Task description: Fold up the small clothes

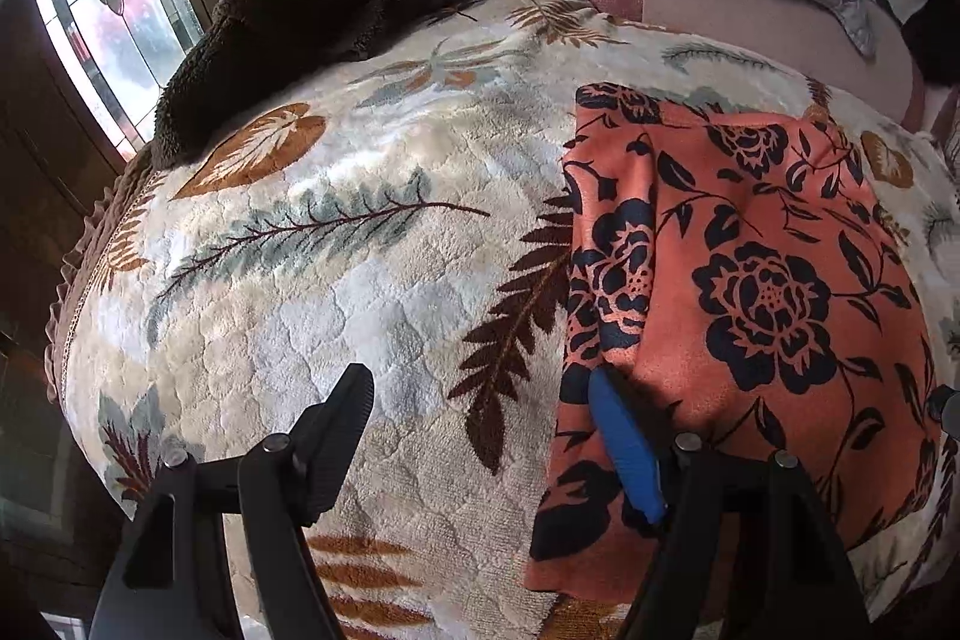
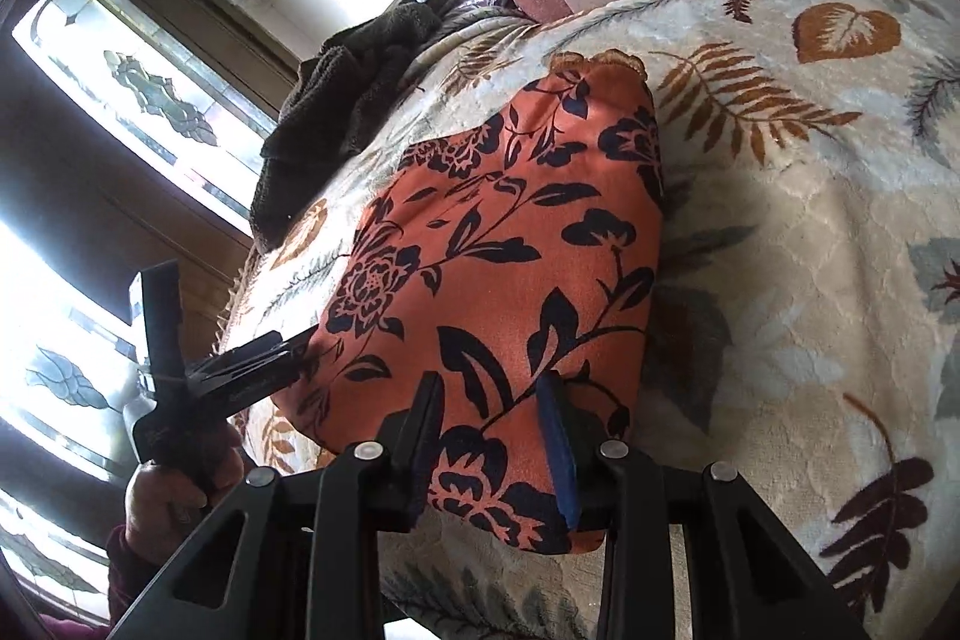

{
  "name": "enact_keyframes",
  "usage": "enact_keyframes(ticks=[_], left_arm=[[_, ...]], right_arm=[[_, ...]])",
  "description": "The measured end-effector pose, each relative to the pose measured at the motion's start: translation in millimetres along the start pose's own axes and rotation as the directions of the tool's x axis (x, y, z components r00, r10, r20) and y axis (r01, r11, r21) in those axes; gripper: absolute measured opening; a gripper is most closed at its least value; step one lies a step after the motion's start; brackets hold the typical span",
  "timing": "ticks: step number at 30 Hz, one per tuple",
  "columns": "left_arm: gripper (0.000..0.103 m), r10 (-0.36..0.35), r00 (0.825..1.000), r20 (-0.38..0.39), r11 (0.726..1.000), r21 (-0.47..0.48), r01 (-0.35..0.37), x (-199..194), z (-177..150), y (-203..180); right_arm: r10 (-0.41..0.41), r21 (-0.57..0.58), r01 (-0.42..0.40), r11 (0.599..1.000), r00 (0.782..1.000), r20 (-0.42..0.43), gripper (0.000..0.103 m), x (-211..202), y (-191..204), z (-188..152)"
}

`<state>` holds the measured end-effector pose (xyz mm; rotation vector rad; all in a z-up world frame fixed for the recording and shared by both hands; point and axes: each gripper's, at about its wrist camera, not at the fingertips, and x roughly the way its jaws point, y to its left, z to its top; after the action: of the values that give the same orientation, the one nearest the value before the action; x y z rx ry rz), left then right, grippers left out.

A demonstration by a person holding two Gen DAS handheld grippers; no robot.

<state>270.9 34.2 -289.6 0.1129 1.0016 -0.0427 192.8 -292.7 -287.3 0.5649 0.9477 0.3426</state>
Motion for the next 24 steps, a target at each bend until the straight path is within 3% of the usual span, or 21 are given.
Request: enact_keyframes(ticks=[1,2,3,4,5,12,17,24], left_arm=[[0.075,-0.012,1.0,0.012,1.0,-0.016,0.012,-4.5,2.6,2.9],[0.075,-0.028,0.999,0.026,0.999,-0.029,0.029,-9.5,6.1,5.2],[0.075,-0.051,0.998,0.036,0.998,-0.044,0.053,-13.8,10.4,7.8],[0.075,-0.08,0.996,0.039,0.995,-0.061,0.082,-16.6,15.1,9.8],[0.077,-0.108,0.994,0.035,0.991,-0.078,0.11,-17.5,19.6,11.2],[0.079,-0.161,0.986,-0.039,0.98,-0.124,0.155,-1.7,36.0,0.0],[0.079,-0.086,0.996,0.002,0.994,-0.066,0.086,-6.8,35.0,-15.9],[0.079,-0.027,0.998,0.054,0.998,-0.056,0.03,-11.7,34.2,-13.4]], right_arm=[[0.009,0.02,-0.01,1.0,1.0,0.011,0.036,-3.8,-3.3,3.1],[0.012,0.037,-0.013,0.999,1.0,0.028,0.045,-8.5,-7.0,6.1],[0.009,0.055,-0.012,0.998,0.999,0.049,0.057,-14.0,-11.4,8.6],[0.007,0.084,-0.013,0.996,0.997,0.079,0.079,-19.8,-16.6,10.8],[0.009,0.119,-0.022,0.993,0.993,0.114,0.081,-26.0,-23.2,11.6],[0.059,0.25,-0.095,0.964,0.987,0.147,0.081,-36.7,-56.5,22.8],[0.082,0.274,-0.12,0.954,0.986,0.145,0.081,-35.4,-63.7,24.9],[0.091,0.252,-0.124,0.96,0.986,0.137,0.081,-30.4,-58.6,24.9]])
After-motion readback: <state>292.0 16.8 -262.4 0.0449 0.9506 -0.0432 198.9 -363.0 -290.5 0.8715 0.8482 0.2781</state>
